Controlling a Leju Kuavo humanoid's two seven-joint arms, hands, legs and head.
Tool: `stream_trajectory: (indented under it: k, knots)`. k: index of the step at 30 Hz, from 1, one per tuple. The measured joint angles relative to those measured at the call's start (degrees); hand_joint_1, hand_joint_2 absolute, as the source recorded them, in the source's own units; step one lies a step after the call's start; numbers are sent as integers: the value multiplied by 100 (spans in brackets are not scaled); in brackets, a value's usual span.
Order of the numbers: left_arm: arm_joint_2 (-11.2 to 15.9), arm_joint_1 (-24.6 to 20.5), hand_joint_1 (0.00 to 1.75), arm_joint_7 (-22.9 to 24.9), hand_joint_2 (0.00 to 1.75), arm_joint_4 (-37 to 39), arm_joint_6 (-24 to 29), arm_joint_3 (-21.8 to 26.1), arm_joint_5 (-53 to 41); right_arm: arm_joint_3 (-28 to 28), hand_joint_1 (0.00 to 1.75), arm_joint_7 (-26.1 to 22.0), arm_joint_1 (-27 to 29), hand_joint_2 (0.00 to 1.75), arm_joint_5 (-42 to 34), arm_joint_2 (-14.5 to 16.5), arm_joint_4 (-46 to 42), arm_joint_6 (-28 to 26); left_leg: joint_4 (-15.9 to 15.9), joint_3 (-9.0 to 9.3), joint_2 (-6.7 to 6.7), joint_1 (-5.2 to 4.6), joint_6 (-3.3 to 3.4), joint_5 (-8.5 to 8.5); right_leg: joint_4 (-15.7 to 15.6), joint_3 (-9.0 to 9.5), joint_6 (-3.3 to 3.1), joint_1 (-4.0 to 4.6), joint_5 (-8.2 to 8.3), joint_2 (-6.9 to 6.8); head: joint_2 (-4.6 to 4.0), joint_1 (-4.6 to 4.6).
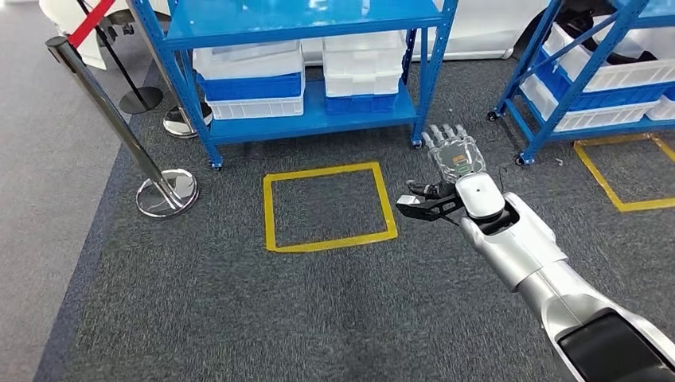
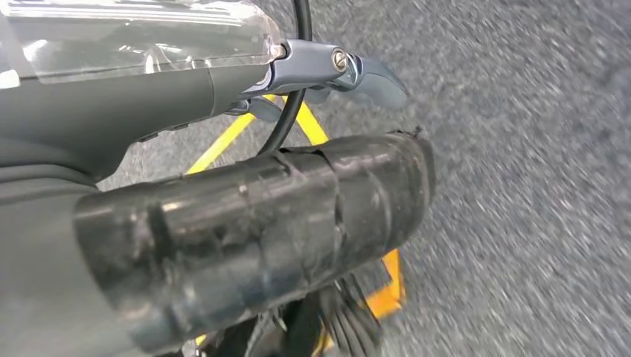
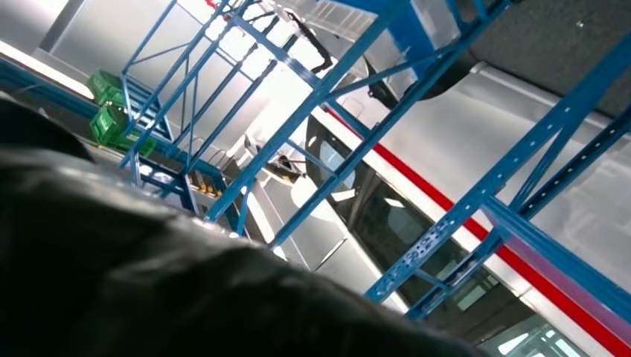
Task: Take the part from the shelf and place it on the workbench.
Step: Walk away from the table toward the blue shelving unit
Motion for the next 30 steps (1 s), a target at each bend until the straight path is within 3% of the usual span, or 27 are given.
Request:
stream_trajectory:
  k: [1, 3, 4, 5, 7, 9, 10, 12, 13, 14, 15, 17, 18, 19, 30]
  knots:
    - [0, 11, 0, -2, 0, 0, 1, 2, 2, 0, 0, 0, -1, 0, 1, 5, 0, 3, -318, -55, -1, -9, 28, 258, -12, 159, 13, 1, -125, 0, 0, 1]
    - [10, 43, 0, -20, 0, 0, -1, 14, 12, 10, 0, 1, -2, 0, 7, 18, 3, 17, -1008, -113, -6, -59, 93, 1421, 18, 384, 64, 7, -382, 11, -1, 5]
    - [14, 46, 0, -34, 0, 0, 0, 20, 18, 16, 0, 1, -2, 0, 10, 25, 4, 25, -1216, -125, -11, -92, 118, 1916, 27, 428, 106, -1, -487, 28, -1, 8]
    - [18, 43, 0, -46, 0, 0, 1, 27, 22, 22, 0, -1, -3, 0, 12, 29, 4, 31, -1297, -136, -16, -132, 139, 2181, 18, 458, 154, -21, -560, 45, -1, 10]
    - [24, 2, 0, -65, 0, 0, 3, 34, 22, 24, 0, -3, 0, 0, 10, 37, -8, 28, -1286, -79, -22, -171, 206, 2118, -87, 541, 240, -81, -650, 59, 0, 11]
    - [32, -27, 0, -74, 0, 0, 3, 45, 20, 24, 0, -4, 4, 0, 9, 38, -21, 20, -1338, 52, -23, -160, 293, 1996, 130, 503, 275, -100, -791, 40, 0, 11]
    - [32, -40, 0, -78, 0, 0, 3, 50, 19, 24, 0, -4, 5, 0, 9, 33, -25, 18, -1366, 125, -29, -146, 319, 1935, 495, 303, 284, -99, -915, 30, 0, 13]
    - [34, -60, 0, -94, 0, 0, 4, 57, 15, 25, 0, -3, 7, 0, 9, 17, -19, 22, -1367, 227, -49, -137, 341, 1819, 1414, -379, 314, -94, -1117, 24, 0, 15]
    - [34, -63, 0, -101, 0, 0, 5, 60, 14, 26, 0, -2, 16, 0, 9, 11, -16, 24, -1355, 277, -60, -135, 340, 1760, 1730, -710, 326, -94, -1106, 23, 0, 15]
    - [34, -62, 0, -105, 0, 0, 7, 63, 12, 27, 0, -2, 26, 0, 9, 9, -15, 24, -1334, 332, -66, -135, 336, 1700, 1811, -938, 328, -91, -951, 22, 0, 15]
    - [33, -60, 0, -97, 0, 0, 8, 67, 11, 28, 0, -2, 30, 0, 9, 9, -14, 24, -1306, 396, -69, -135, 331, 1634, 1664, -1048, 319, -83, -668, 21, 0, 15]
    - [23, -50, 0, -69, 0, 0, 15, 72, 8, 28, 0, -2, 22, 0, 9, 2, -13, 24, -1252, 518, -76, -134, 305, 1506, 993, -1009, 268, -55, 17, 22, 0, 16]
    - [14, -52, 0, -50, 0, 0, 18, 74, 8, 29, 0, -3, 10, 0, 9, -3, -12, 27, -1224, 548, -86, -139, 284, 1461, 692, -955, 234, -33, 244, 24, 0, 15]
    - [7, -57, 0, -36, 0, 0, 21, 75, 8, 30, 0, -4, -1, 0, 9, -8, -12, 31, -1210, 552, -95, -139, 259, 1437, 507, -920, 202, -15, 364, 25, 0, 13]
    - [1, -60, 0, 37, 0, 0, 30, 78, 5, 33, 0, -28, -24, 0, -2, -8, -11, 40, -1235, 560, -98, -136, 231, 1406, 391, -901, 139, 13, 376, 47, -1, 10]
